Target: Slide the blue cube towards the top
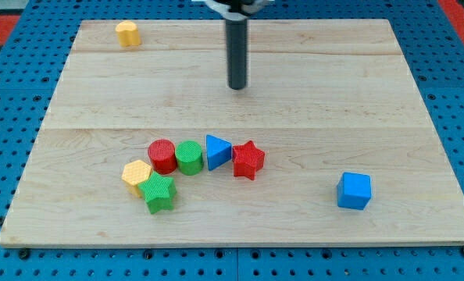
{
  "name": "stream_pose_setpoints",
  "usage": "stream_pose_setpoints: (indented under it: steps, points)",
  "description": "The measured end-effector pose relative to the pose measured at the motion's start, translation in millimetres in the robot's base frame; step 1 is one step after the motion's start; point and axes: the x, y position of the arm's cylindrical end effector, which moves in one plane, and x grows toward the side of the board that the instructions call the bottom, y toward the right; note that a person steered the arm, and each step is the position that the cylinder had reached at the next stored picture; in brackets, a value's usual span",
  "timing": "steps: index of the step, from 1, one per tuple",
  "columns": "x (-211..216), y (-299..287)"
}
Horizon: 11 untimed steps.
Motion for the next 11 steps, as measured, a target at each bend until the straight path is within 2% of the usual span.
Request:
stream_pose_setpoints:
  steps: [1,2,3,4,5,6,7,8,9,10,11]
  points:
    - [43.6,50.8]
    - [77.2,172.9]
    - [152.3,241.3]
    - [222.7,215.1]
    - [205.4,158.8]
    - [160.3,113.2]
    - [184.2,137.0]
    - [206.4,115.4]
    - [202.7,42.8]
    - [160.5,40.8]
    - [159.8,78.7]
